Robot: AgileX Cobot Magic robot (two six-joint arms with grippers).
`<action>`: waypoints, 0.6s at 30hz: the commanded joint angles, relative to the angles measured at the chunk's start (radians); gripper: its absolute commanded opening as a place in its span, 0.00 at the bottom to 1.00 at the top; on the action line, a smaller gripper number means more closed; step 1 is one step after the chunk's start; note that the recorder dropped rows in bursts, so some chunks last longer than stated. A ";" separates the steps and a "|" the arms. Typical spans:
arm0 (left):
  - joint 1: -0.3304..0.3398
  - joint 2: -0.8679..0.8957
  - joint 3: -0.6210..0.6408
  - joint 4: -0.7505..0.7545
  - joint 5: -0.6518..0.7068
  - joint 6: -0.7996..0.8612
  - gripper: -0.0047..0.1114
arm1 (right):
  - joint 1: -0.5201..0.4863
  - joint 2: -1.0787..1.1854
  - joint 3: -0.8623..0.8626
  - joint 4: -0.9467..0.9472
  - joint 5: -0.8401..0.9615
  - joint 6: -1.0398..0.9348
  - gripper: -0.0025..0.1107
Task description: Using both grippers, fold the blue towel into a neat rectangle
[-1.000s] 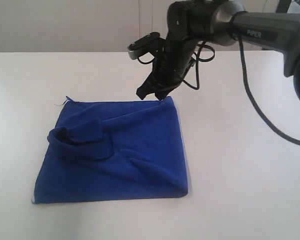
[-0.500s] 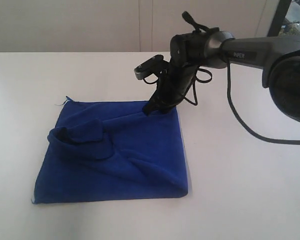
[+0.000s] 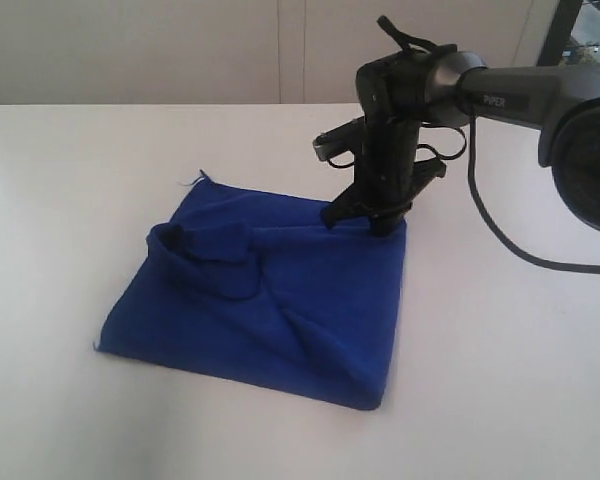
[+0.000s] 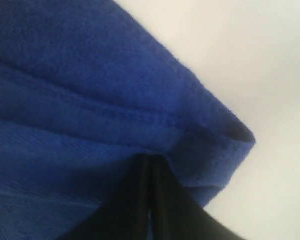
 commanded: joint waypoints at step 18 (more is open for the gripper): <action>-0.006 -0.008 0.005 -0.007 0.008 -0.003 0.04 | -0.036 -0.067 0.288 0.025 0.136 0.014 0.02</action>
